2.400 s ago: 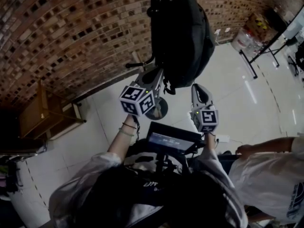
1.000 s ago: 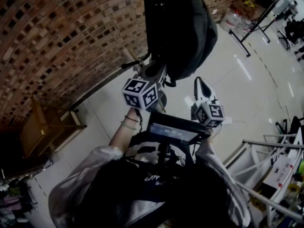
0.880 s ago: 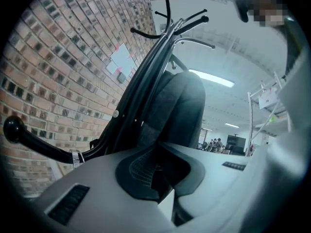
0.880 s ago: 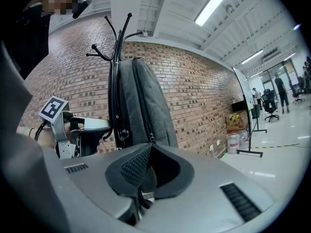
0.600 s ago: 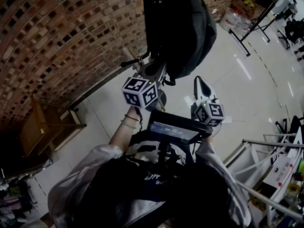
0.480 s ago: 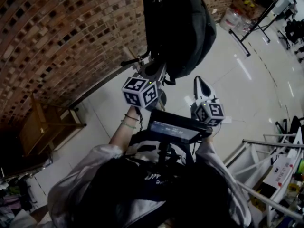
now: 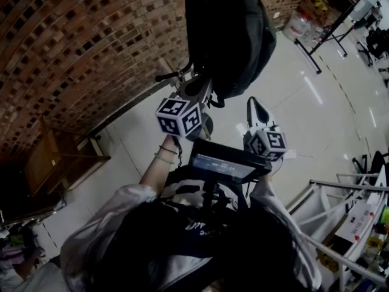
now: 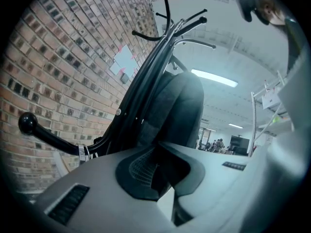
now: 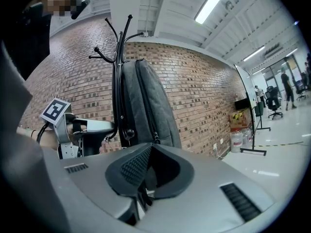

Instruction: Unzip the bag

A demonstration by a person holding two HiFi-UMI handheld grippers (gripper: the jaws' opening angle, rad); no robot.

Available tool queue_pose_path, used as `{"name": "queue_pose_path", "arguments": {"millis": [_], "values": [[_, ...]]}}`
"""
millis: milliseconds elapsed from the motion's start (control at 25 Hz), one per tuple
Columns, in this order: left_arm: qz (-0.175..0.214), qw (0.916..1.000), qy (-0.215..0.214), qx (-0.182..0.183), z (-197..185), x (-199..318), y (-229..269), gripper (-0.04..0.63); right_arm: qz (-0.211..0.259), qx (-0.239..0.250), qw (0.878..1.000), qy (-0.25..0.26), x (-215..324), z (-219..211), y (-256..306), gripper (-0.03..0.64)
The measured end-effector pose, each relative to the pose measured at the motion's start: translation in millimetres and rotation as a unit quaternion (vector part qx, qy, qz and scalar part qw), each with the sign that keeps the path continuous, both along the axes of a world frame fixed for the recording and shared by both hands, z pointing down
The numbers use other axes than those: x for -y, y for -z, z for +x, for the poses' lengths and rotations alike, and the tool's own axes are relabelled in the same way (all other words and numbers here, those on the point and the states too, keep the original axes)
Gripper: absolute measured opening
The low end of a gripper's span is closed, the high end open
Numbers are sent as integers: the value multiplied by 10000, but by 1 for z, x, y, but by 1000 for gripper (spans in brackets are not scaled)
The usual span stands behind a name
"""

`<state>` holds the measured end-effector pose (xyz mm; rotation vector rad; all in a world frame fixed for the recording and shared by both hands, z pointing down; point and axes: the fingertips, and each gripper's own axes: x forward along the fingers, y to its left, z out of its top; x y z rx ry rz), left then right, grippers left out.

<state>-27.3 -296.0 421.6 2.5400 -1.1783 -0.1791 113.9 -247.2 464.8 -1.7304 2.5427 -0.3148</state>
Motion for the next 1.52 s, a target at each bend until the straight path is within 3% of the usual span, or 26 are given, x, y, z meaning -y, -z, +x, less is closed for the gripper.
{"name": "queue_pose_path", "arguments": {"millis": [1120,1360,1520], "values": [[-79,9997,234,-73,-3,-23,-5,8,30,-13,10000,79,-21,10,-1,9],[-84,9996,276,-78,-4,-27,-6,8,160,259,9995,-59,-23,15,4,11],[-83,9995,304,-79,-4,-29,-7,8,131,69,9999,-2,-24,15,1,9]]}}
